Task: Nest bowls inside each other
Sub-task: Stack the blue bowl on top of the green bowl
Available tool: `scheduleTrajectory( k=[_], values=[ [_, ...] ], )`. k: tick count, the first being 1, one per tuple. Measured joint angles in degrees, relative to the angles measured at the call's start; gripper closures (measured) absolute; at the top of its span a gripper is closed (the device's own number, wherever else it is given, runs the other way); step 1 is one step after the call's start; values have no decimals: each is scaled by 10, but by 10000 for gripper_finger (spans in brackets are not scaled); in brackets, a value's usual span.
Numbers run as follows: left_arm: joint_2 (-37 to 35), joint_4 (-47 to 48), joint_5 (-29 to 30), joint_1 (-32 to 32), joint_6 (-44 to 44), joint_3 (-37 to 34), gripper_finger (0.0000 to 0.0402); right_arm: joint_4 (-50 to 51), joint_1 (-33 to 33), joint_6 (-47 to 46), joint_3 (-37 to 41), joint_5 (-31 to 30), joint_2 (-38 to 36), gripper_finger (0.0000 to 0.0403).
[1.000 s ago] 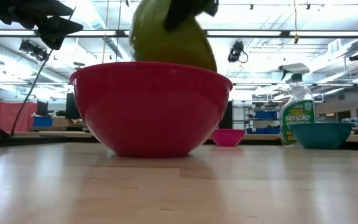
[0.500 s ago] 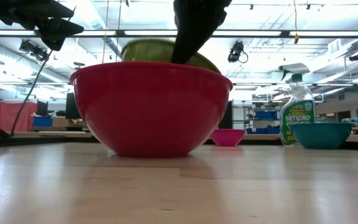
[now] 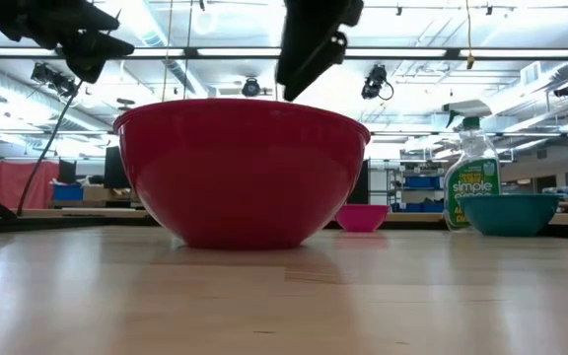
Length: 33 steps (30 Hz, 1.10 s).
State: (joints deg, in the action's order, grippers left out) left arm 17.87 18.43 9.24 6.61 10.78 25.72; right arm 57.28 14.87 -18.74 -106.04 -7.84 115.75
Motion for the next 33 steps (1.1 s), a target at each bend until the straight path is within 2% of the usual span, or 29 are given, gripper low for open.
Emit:
scheduleTrajectory(
  k=[5, 9, 11, 15, 19, 26, 30, 33],
  values=[
    [56, -63, 0, 0, 7, -33, 192, 80, 0, -76, 0, -4, -35, 191],
    [127, -95, -5, 0, 15, -37, 192, 196, 2, -139, 0, -67, -64, 199],
    [160, -112, -30, 0, 15, -37, 192, 242, 0, -165, 0, -87, -76, 204],
    [206, -156, -44, 0, 2, -37, 192, 262, -13, -191, 22, -101, -114, 217],
    [214, -174, -44, -1, 0, -36, 192, 245, -42, -210, 114, -88, -153, 226],
    [206, -160, -44, -1, 0, -36, 192, 100, -112, -195, 345, -55, -278, 230],
    [206, -157, -44, -1, -6, -36, 192, 88, -159, -224, 438, -77, -371, 230],
    [206, -162, -44, -1, -12, -36, 192, 101, -183, -258, 483, -107, -415, 230]
  ],
)
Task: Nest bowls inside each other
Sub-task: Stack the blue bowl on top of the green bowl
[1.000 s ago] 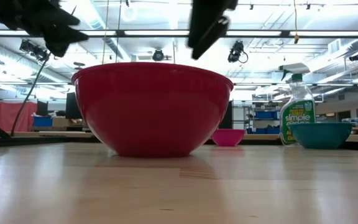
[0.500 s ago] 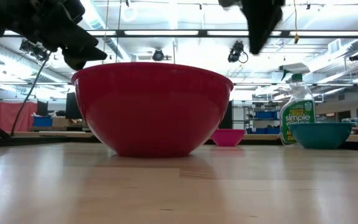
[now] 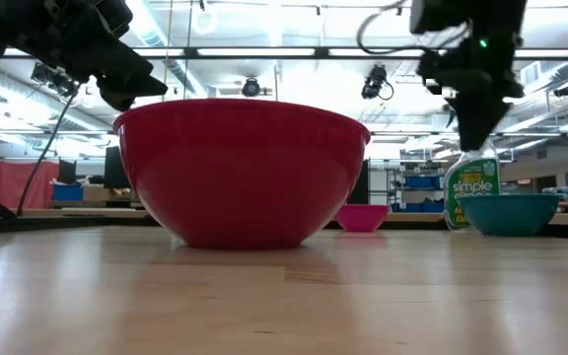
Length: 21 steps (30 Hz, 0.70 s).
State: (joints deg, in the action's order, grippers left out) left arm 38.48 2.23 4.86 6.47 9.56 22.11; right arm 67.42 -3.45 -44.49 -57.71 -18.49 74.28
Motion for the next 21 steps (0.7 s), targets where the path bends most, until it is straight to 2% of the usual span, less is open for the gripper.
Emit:
scheduleTrajectory(
  k=[3, 8, 14, 19, 21],
  values=[
    [0, -6, 0, -6, 1, 0, 192, 10, -15, -18, 32, -27, -11, 230],
    [2, 6, 0, -19, 19, 0, 192, 29, -43, -18, 45, -50, 34, 225],
    [8, 17, 0, -26, 27, 0, 192, 47, -90, 5, 45, -81, 86, 191],
    [50, 74, 0, -42, 11, 58, 192, 45, -126, 24, 45, -106, 110, 153],
    [70, 70, 0, -50, -1, 84, 192, 39, -137, 30, 45, -106, 119, 143]
  ],
)
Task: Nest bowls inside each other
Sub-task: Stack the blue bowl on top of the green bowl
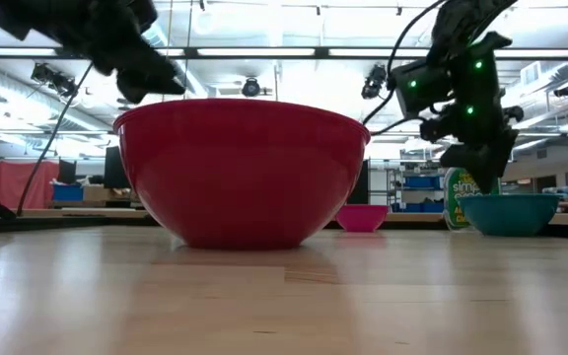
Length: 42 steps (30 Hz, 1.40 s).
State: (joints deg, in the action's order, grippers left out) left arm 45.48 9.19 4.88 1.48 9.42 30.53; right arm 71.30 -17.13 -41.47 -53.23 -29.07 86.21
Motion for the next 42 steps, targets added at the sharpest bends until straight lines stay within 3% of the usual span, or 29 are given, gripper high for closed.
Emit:
scheduleTrajectory(
  k=[6, 12, 22, 26, 31, 38, 42],
  values=[
    [21, -13, 0, 4, -35, 5, 192, -23, -26, 39, 0, -2, 36, 143],
    [-7, -8, 0, 15, -25, 5, 192, -77, -54, 74, 6, -15, 79, 178],
    [-63, 61, -2, 82, -6, 5, 192, -77, -77, 64, 6, -7, 122, 324],
    [-68, 78, -2, 91, -5, 5, 192, -78, -71, 61, 7, 37, 117, 383],
    [-74, 105, -2, 90, -5, 5, 192, -54, -16, 32, -9, 104, 113, 373],
    [-77, 108, -1, 90, -13, 5, 192, 49, 123, -43, -105, 109, 112, 383],
    [-77, 108, -1, 90, -13, 5, 192, 46, 205, -75, -197, 96, 112, 380]
  ],
)
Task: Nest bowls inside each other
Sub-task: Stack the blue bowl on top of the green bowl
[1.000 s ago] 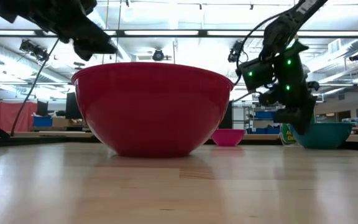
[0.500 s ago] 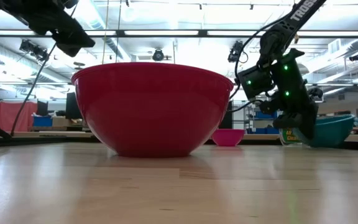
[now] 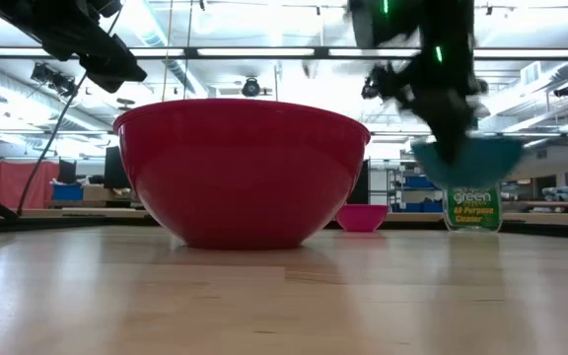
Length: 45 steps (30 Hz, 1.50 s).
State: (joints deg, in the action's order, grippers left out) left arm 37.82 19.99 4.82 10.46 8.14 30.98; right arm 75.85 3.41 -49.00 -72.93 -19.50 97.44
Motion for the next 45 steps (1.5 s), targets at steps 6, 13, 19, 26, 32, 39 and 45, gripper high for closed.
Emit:
scheduleTrajectory(
  k=[6, 13, 19, 26, 32, 39, 45],
  values=[
    [0, -4, 0, 0, -7, 0, 192, -113, 100, 40, -114, -60, 0, 366],
    [0, -14, 1, 0, -15, 0, 192, -294, 159, 163, -161, -112, 5, 377],
    [0, -15, 3, -1, -21, 0, 192, -436, 167, 276, -163, -63, 71, 377],
    [0, -13, 5, -2, -17, 0, 192, -366, 155, 367, -228, -58, 176, 375],
    [0, -13, 5, -2, -16, 0, 192, -302, 137, 372, -265, -33, 217, 358],
    [0, -13, 5, -2, -15, 0, 192, -299, 119, 365, -263, 27, 214, 316],
    [0, -13, 5, -2, -15, 0, 192, -294, 111, 356, -268, 86, 213, 242]
  ],
)
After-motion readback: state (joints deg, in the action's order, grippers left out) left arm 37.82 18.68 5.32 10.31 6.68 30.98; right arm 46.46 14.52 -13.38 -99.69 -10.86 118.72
